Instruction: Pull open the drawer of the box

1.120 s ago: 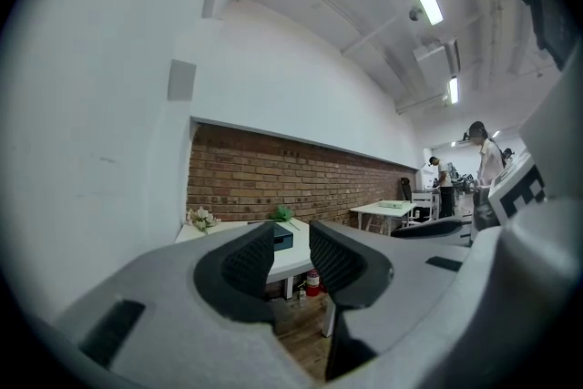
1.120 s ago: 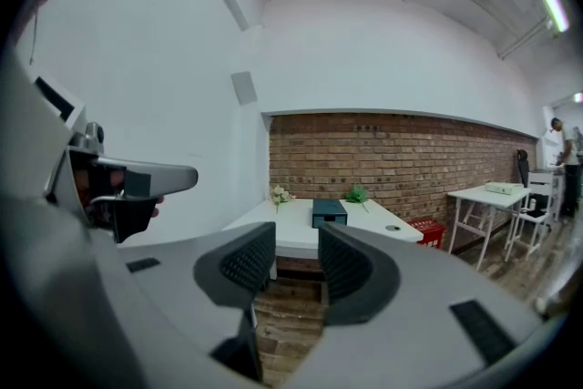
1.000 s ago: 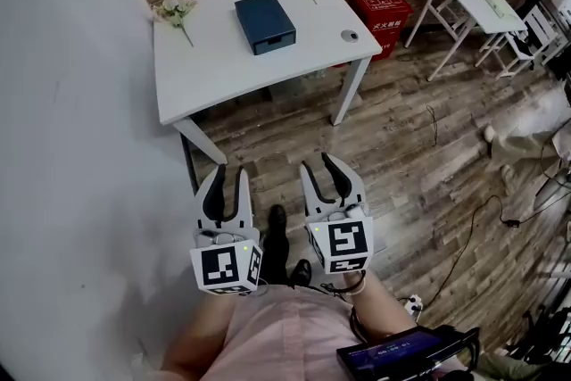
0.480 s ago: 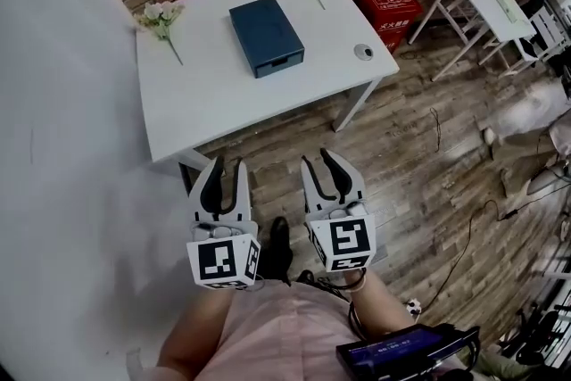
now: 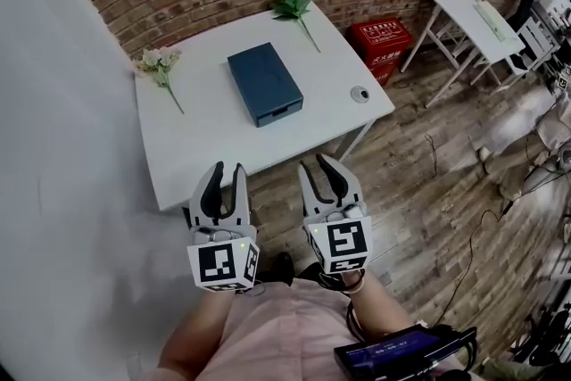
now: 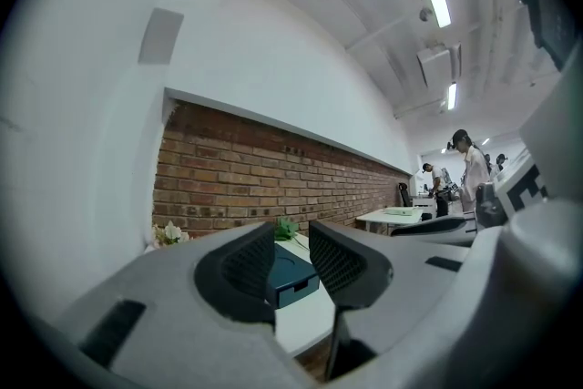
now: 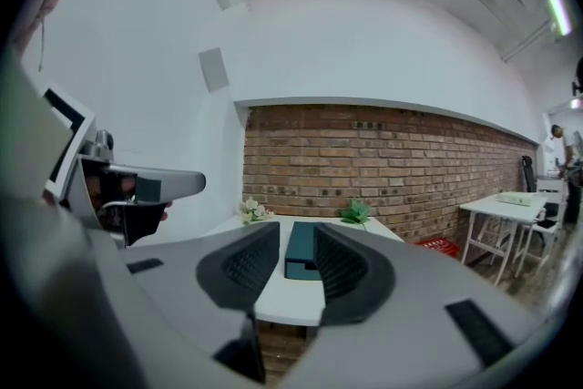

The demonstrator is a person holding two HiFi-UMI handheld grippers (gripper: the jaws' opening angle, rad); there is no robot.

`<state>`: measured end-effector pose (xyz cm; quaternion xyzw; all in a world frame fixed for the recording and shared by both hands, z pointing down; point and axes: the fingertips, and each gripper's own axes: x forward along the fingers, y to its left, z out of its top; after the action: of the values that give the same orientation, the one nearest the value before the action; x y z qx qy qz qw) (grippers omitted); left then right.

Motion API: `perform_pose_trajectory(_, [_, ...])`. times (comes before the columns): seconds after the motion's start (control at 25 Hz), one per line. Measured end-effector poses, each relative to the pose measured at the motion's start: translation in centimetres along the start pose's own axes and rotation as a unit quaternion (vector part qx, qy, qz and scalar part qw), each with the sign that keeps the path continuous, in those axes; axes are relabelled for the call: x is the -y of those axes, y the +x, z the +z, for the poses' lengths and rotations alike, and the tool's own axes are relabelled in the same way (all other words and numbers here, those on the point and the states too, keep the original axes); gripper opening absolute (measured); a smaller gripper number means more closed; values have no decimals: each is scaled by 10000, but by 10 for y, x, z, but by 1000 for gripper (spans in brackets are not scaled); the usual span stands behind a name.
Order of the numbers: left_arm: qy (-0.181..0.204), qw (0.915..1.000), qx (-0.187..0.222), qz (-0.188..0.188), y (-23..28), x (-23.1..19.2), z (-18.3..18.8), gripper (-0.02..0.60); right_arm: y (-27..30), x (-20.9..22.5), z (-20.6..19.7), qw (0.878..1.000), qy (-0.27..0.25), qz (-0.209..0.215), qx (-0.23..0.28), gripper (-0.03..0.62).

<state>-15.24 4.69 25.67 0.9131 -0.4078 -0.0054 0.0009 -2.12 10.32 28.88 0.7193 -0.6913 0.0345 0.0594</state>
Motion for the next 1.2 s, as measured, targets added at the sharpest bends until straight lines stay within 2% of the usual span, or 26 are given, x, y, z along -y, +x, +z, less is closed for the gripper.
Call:
perform_pose_trajectory(0.28, [48, 9998, -165, -76, 25, 4, -12, 115, 23, 19, 3, 10000, -16, -12, 54, 123])
perform_pose_trajectory(0.48, [60, 9995, -294, 28, 48, 8, -22, 115, 45, 32, -2, 9998, 21, 207, 15, 121])
perform_pose_trajectory(0.76, [13, 9984, -409, 386, 92, 16, -27, 112, 85, 60, -6, 9975, -8, 696, -80, 123])
perform_pose_trajectory(1.2, [75, 9924, -114, 1223, 141, 25, 3, 103, 135, 89, 28, 9832, -262, 1793, 201, 123])
